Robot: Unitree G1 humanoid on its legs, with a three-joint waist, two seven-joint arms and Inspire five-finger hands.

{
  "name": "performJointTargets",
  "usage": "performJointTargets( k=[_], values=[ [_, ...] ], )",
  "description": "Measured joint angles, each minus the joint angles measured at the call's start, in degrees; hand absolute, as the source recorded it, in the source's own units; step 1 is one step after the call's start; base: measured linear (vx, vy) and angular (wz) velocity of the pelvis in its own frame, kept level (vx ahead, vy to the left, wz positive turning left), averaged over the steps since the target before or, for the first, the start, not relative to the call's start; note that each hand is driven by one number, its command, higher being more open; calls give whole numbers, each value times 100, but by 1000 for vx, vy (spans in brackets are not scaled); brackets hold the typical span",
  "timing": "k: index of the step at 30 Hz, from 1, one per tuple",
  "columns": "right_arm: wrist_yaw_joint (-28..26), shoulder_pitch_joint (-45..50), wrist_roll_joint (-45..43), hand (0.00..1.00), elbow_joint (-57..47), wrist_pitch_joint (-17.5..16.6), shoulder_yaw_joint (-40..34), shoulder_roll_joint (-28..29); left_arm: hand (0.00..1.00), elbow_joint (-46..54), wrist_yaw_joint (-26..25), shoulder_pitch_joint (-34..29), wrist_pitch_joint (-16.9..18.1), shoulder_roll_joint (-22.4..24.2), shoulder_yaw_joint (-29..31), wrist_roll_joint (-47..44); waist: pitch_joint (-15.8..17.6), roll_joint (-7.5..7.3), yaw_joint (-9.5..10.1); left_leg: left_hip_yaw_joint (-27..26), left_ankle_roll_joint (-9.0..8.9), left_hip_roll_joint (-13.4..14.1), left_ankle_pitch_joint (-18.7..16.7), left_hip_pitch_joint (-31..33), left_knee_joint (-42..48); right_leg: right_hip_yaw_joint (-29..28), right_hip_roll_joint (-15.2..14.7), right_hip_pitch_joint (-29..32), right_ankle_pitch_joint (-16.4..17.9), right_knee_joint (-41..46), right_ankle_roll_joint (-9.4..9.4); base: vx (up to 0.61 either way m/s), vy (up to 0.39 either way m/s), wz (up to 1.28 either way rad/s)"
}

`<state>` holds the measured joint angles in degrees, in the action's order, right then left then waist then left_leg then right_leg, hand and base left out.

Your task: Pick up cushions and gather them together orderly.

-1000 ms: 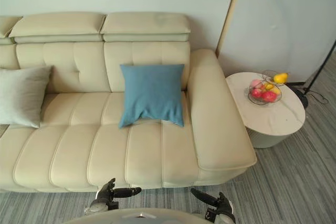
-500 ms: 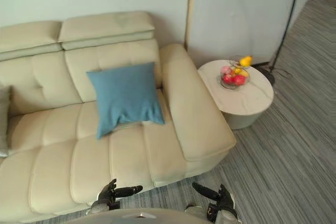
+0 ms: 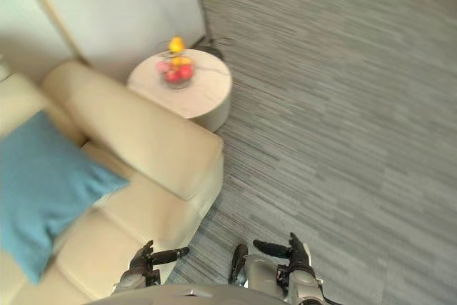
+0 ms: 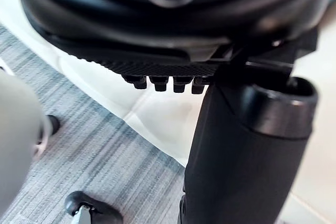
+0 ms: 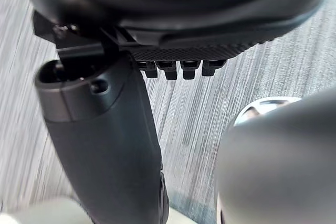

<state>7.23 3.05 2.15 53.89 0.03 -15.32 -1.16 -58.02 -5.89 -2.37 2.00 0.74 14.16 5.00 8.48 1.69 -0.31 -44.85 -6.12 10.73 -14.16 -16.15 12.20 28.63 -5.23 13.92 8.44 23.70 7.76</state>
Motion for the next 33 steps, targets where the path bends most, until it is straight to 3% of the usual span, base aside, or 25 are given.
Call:
performJointTargets(
  k=[2,4,6,8,13,14,16,17,20,21,22,24,25,26,28,29,30,31,32,33],
  values=[
    [-3,-28,9,100,104,-40,-33,-23,100,-122,7,52,-16,-75,-174,1,11,31,-1,-4,-54,-9,128,-157,25,-362,221,10,78,88,43,198,-92,-114],
    [-9,-147,-1,100,327,-24,-125,-66,100,-203,44,78,-40,-83,-307,2,22,16,-17,185,117,357,308,119,1278,-807,438,-66,160,-12,26,166,-180,-96],
    [-2,-224,1,100,505,14,-165,-156,100,-188,61,93,-28,-80,-308,-4,88,21,-2,903,355,577,59,543,2428,-1113,648,-359,158,-242,25,121,-170,-75],
    [36,-213,5,100,622,89,-215,-254,100,-158,64,88,-6,-77,-245,-24,134,69,-3,1751,314,485,-235,1057,3116,-1395,852,-803,158,-523,23,117,-134,-85],
    [94,-142,8,100,711,125,-261,-312,100,151,29,-12,9,-59,-119,-132,174,17,55,2779,296,27,-379,2263,2514,-2105,1098,-1253,173,-859,17,105,-43,-90],
    [113,-81,9,100,681,141,-257,-315,100,225,10,-36,21,-53,-119,-207,183,-4,140,3251,277,-209,-355,2523,1817,-2471,1169,-1332,195,-899,-4,173,-11,-100],
    [151,-55,8,100,679,162,-223,-312,100,282,12,-41,44,-50,-120,-208,191,-36,168,3588,260,-378,-257,2625,1329,-2787,1223,-1429,242,-915,-37,264,15,-117],
    [171,-38,9,100,654,175,-115,-330,100,284,4,-45,47,-50,-119,-216,187,-34,192,3804,336,-464,-146,2646,1053,-3105,1304,-1517,254,-937,-56,290,37,-122],
    [170,0,8,100,584,172,-94,-272,100,280,11,-53,45,-57,-120,-219,131,-69,244,3849,435,-479,120,2567,819,-3627,1427,-1678,306,-1012,-124,404,83,-113],
    [175,44,8,100,534,171,-93,-205,100,268,8,-68,42,-78,-120,-218,72,-113,296,3768,469,-488,381,2426,661,-3821,1446,-1716,308,-996,-128,320,77,-98],
    [176,72,8,100,533,172,-95,-123,100,254,21,-91,30,-130,-126,-211,-34,-177,293,3645,377,-471,569,2247,546,-3956,1439,-1709,351,-934,-198,302,74,-108],
    [169,111,6,100,514,169,-108,-2,100,259,9,-85,23,-196,-130,-210,-126,-343,292,3401,395,-444,562,2107,516,-4079,1390,-1669,412,-760,-406,413,81,-89],
    [149,128,4,100,489,170,-146,159,100,253,7,-54,-13,-223,-133,-208,-145,-353,311,3277,409,-404,554,1813,424,-3979,1339,-1544,604,-365,-532,385,79,-96],
    [121,134,5,100,456,162,-139,196,100,241,6,-55,-15,-212,-141,-209,-157,-344,310,3266,437,-395,537,1683,382,-3893,1256,-1533,671,-325,-509,269,94,-117],
    [34,182,12,100,264,92,-139,248,100,66,11,2,-14,-202,-198,-212,-217,-321,276,2843,488,-361,418,1536,761,-3386,702,-1553,483,-1056,-617,198,86,-94],
    [40,188,12,100,264,87,-152,247,100,-1,13,70,-17,-200,-220,-214,-226,-336,275,2759,484,-333,411,1598,996,-3316,692,-1605,430,-1048,-564,154,4,-55],
    [47,140,10,100,283,98,-150,257,100,-56,27,130,-21,-229,-265,-218,-203,-316,295,2654,423,-280,310,1834,1366,-3254,685,-1568,413,-911,-593,109,-28,-39],
    [62,135,8,100,362,136,-158,202,100,-67,51,124,33,-225,-404,-219,-233,-321,314,2753,213,-470,12,1783,635,-3062,631,-1433,424,-707,-610,128,3,-44],
    [82,70,-1,100,439,143,-191,53,100,-61,55,128,81,-146,-545,-226,-253,-117,296,2918,420,-599,870,1574,-786,-2564,641,-1242,479,-366,-705,100,16,-62],
    [58,-3,10,100,567,140,-248,-12,100,-73,56,158,91,-145,-666,-228,-185,-73,337,2775,320,-530,1074,1426,-910,-2183,571,-1002,668,96,-810,144,-30,-67]
  ],
)
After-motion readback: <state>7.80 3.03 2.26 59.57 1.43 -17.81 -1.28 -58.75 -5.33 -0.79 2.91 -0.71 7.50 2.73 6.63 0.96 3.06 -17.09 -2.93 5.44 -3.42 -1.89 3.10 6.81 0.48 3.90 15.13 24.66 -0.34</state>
